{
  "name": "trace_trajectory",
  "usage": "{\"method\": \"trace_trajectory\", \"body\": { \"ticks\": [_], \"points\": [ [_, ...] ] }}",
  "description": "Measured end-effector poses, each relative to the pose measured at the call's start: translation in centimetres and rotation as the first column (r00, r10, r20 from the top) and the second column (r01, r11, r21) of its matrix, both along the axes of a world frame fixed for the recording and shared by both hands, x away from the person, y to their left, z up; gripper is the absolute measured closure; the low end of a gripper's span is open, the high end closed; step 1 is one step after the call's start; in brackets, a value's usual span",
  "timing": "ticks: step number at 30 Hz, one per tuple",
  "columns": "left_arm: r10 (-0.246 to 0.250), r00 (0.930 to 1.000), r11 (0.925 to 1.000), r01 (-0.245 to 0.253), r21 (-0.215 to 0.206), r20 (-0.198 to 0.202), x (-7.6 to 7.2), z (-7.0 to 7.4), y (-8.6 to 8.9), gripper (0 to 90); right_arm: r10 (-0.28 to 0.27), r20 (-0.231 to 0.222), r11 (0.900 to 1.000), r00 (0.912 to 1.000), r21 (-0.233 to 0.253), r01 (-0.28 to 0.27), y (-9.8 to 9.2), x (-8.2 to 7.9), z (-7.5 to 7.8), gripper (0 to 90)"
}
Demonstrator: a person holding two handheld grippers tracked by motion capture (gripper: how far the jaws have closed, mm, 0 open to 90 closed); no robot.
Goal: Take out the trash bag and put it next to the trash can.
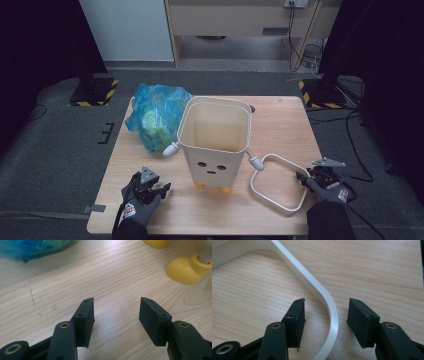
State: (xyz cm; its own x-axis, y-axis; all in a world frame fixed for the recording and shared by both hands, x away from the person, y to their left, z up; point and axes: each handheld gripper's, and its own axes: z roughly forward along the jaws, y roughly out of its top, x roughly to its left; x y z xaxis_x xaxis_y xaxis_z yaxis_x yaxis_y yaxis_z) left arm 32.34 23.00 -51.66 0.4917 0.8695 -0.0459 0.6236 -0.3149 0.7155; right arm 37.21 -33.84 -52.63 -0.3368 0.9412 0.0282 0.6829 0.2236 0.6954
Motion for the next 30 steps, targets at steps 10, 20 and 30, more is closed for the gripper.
{"method": "trace_trajectory", "body": {
  "ticks": [10,20,30],
  "points": [
    [0.015,0.9996,0.9999,-0.015,0.005,-0.022,0.4,-0.8,0.3,43.7,0.01,0.012,1.0,0.9999,-0.028,-0.009,0.1,0.1,0.1,62.1],
    [0.0,0.9999,1.0,0.0,0.008,-0.015,0.5,-1.0,0.1,36.0,0.024,0.007,1.0,0.9997,-0.02,-0.024,0.2,0.2,0.3,68.6],
    [-0.03,0.9994,0.999,0.03,0.032,0.015,0.6,-1.4,-0.6,23.9,0.026,-0.004,0.999,0.9997,-0.028,-0.026,0.1,0.4,0.4,76.5]
  ]
}}
